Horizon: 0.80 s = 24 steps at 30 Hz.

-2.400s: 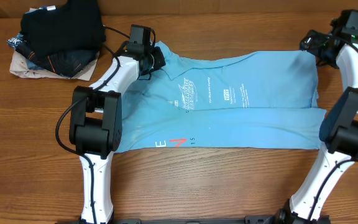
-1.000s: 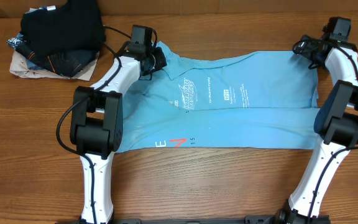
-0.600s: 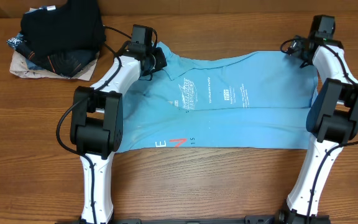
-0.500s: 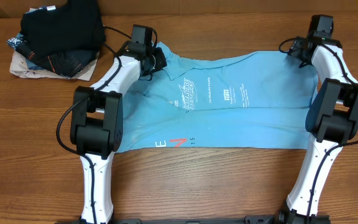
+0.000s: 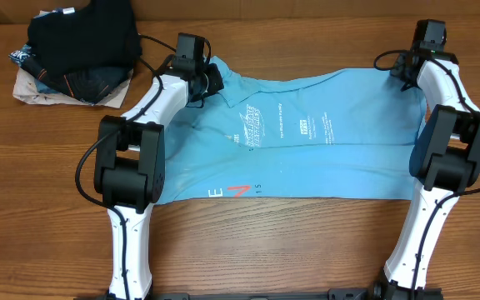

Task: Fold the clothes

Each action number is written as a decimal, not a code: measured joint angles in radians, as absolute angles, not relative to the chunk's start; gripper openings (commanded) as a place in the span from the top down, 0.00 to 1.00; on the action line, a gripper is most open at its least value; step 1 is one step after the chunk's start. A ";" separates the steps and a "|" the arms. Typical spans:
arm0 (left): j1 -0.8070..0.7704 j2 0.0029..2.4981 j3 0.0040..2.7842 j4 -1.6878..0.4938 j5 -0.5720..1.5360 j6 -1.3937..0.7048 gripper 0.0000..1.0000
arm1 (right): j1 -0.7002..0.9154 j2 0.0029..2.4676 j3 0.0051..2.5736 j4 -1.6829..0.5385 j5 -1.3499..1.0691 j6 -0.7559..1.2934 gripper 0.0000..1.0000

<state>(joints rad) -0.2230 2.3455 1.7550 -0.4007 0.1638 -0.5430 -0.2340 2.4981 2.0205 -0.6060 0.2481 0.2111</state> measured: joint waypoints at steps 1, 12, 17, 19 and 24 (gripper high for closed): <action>-0.223 2.346 1.755 -0.401 0.164 -0.542 0.96 | -0.234 2.498 2.020 -0.606 0.256 0.211 0.55; -0.223 2.346 1.755 -0.404 0.195 -0.471 0.96 | -0.234 2.499 2.021 -0.618 0.302 0.212 0.85; -0.223 2.336 1.755 -0.413 0.200 -0.447 0.96 | -0.234 2.498 2.021 -0.620 0.306 0.212 0.94; -0.223 2.324 1.755 -0.420 0.203 -0.437 0.96 | -0.234 2.498 2.021 -0.622 0.308 0.209 0.96; -0.223 2.284 1.755 -0.439 0.207 -0.426 0.96 | -0.234 2.494 2.021 -0.638 0.313 0.210 0.96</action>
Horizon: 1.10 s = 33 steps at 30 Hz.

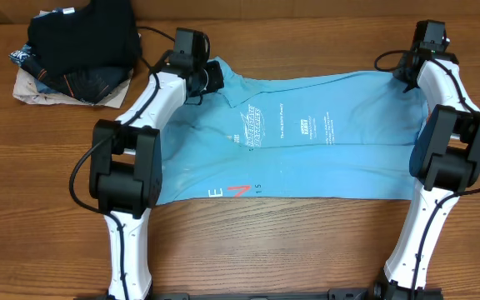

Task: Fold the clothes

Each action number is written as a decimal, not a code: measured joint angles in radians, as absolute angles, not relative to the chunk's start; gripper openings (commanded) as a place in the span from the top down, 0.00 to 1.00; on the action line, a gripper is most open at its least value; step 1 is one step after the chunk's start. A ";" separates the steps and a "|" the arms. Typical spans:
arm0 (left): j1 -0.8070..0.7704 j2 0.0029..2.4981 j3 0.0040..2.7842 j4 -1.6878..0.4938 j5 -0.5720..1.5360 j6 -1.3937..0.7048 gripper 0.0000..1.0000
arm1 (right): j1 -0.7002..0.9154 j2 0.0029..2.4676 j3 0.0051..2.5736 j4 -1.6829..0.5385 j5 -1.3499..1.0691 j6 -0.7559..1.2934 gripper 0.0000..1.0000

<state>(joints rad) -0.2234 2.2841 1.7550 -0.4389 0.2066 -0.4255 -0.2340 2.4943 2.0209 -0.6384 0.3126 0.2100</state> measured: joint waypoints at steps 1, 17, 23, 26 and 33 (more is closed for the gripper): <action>-0.223 2.278 1.755 -0.445 0.207 -0.422 0.96 | -0.234 2.494 2.020 -0.645 0.314 0.210 0.96; -0.223 2.204 1.755 -0.577 0.209 -0.414 0.96 | -0.234 2.473 2.019 -0.727 0.315 0.228 0.96; -0.223 2.077 1.755 -0.682 0.162 -0.408 0.96 | -0.234 2.434 2.019 -0.764 0.314 0.278 0.96; -0.223 2.017 1.755 -0.740 0.121 -0.407 0.96 | -0.234 2.402 2.019 -0.788 0.315 0.291 0.96; -0.223 1.987 1.755 -0.887 0.075 -0.407 0.96 | -0.234 2.371 2.019 -0.864 0.315 0.305 0.96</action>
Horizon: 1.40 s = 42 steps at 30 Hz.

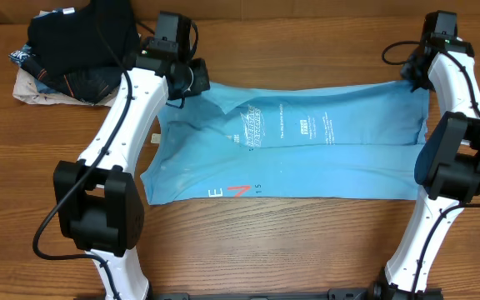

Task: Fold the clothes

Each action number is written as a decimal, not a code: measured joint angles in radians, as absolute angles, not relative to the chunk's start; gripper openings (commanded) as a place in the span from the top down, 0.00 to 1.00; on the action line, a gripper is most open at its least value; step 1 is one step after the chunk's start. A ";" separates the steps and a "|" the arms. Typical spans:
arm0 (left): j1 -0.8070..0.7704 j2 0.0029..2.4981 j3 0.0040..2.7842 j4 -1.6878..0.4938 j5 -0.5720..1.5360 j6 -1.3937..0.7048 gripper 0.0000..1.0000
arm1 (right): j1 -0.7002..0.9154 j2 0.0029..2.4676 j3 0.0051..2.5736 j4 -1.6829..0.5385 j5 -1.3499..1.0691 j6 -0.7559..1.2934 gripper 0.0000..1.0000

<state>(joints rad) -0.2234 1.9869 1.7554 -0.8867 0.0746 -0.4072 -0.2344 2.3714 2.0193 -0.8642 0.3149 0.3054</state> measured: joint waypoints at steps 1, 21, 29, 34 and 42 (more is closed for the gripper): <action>-0.223 1.987 1.755 -0.903 0.072 -0.407 0.96 | -0.234 2.371 2.019 -0.878 0.315 0.311 0.96; -0.228 1.967 1.755 -1.161 0.035 -0.408 0.96 | -0.278 2.312 2.019 -1.063 0.355 0.496 0.96; -0.236 1.918 1.755 -1.275 -0.011 -0.416 0.96 | -0.278 2.294 2.019 -1.104 0.355 0.516 0.96; -0.236 1.918 1.755 -1.328 -0.068 -0.438 0.96 | -0.278 2.294 2.019 -1.130 0.327 0.520 0.96; -0.236 1.918 1.755 -1.361 -0.114 -0.445 0.95 | -0.278 2.294 2.019 -1.211 0.303 0.558 0.96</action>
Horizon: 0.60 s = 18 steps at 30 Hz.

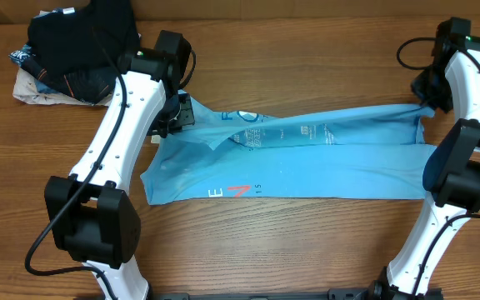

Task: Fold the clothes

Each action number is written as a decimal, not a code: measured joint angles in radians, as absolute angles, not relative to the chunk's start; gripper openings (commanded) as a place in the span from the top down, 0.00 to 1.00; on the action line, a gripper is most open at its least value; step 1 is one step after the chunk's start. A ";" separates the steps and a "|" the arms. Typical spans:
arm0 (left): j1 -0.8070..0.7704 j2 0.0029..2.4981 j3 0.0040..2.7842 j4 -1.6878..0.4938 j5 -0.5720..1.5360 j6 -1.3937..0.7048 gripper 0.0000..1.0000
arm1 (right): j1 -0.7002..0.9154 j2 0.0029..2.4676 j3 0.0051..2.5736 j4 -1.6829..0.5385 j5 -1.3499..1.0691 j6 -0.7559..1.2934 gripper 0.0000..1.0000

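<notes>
A light blue shirt (307, 162) lies lengthwise across the wooden table, with a red mark near its front edge. Its far edge is lifted and drawn toward the front, so the white print is partly folded under. My left gripper (181, 114) is shut on the far left corner, at the collar end. At the far right corner, my right gripper (426, 98) is shut on the hem. The fingertips of both are mostly hidden by the arms and the cloth.
A pile of dark and mixed clothes (77, 46) sits on a tan sheet at the far left corner of the table (307, 250). The two arm bases stand at the front edge, left and right of the shirt.
Both grippers have moved toward the front of the table with the shirt's far edge in them. The shirt looks narrower front to back, and its print is now partly covered.
The shirt first lay spread flat, with my left gripper at the collar and my right at the far right hem. It stood the same at the second moment. By the third, both ends of the far edge were held and shifted; now that edge is drawn forward over the shirt.
</notes>
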<state>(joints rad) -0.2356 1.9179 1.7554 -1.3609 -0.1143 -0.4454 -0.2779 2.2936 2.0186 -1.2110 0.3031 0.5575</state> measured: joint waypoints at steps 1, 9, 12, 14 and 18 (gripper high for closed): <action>-0.236 1.918 1.755 -1.364 -0.118 -0.445 0.95 | -0.278 2.294 2.019 -1.222 0.302 0.573 0.96; -0.236 1.918 1.755 -1.409 -0.121 -0.445 0.94 | -0.284 2.294 2.019 -1.282 0.299 0.655 0.96; -0.236 1.918 1.755 -1.415 -0.121 -0.445 0.94 | -0.292 2.294 2.019 -1.302 0.295 0.670 0.96; -0.236 1.918 1.755 -1.418 -0.121 -0.445 0.92 | -0.301 2.294 2.019 -1.318 0.292 0.688 0.96; -0.236 1.918 1.748 -1.411 -0.121 -0.445 0.90 | -0.321 2.288 2.019 -1.332 0.290 0.709 0.96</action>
<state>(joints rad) -0.2356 1.9179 1.7481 -1.4113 -0.1211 -0.4450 -0.3210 2.2875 2.0186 -1.3315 0.2905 0.7090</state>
